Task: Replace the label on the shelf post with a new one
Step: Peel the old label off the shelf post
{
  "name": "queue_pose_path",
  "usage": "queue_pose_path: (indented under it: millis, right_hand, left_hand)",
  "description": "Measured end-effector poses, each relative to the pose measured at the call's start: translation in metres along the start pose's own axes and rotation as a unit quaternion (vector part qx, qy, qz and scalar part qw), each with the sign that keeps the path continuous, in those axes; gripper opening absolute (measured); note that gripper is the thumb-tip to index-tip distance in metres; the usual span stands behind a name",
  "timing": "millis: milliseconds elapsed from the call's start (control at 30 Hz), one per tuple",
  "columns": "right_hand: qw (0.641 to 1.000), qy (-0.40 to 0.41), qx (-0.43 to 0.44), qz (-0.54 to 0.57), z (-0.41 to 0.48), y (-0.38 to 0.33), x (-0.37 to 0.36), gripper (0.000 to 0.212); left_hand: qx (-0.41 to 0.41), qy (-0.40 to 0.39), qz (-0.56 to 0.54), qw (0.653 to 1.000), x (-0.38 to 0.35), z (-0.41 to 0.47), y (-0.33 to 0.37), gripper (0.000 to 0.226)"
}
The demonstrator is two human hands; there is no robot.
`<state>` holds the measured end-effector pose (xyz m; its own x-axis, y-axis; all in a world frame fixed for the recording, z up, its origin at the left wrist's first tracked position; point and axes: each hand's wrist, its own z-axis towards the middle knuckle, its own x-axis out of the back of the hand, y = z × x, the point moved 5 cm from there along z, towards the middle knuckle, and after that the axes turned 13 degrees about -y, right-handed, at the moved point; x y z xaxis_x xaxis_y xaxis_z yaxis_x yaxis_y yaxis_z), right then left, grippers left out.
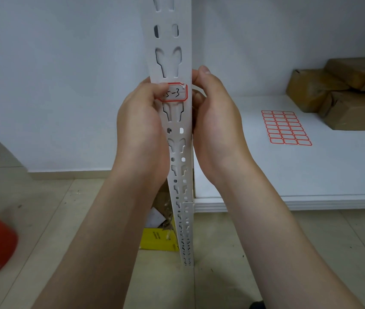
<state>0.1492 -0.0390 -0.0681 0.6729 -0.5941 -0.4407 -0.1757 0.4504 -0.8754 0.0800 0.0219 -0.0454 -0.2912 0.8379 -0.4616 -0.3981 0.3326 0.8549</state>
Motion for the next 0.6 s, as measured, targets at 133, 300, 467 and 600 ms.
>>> queue_pose_path:
  millis: [133, 300, 467, 600]
  right_hand:
    - [1.000, 0.005, -0.002, 0.000, 0.0014, 0.0006, 0.0007, 0.063]
    - [1.000, 0.003, -0.007, -0.001, 0.0003, 0.0004, 0.0013, 0.063]
    - [1.000, 0.009, -0.013, -0.010, 0.0001, 0.0016, 0.0012, 0.062]
    - [1.000, 0.006, -0.015, -0.006, 0.0007, 0.0014, 0.0007, 0.063]
  left_hand:
    - [0.003, 0.004, 0.017, 1.000, -0.0029, 0.0017, 0.0015, 0.035]
    - [0.010, 0.011, -0.009, 1.000, -0.0049, 0.0015, -0.0013, 0.027]
    - [0.023, 0.005, -0.049, 0.999, -0.0024, 0.0032, -0.0023, 0.046]
    - [0.025, 0.028, -0.025, 0.999, -0.0002, 0.0036, -0.0031, 0.028]
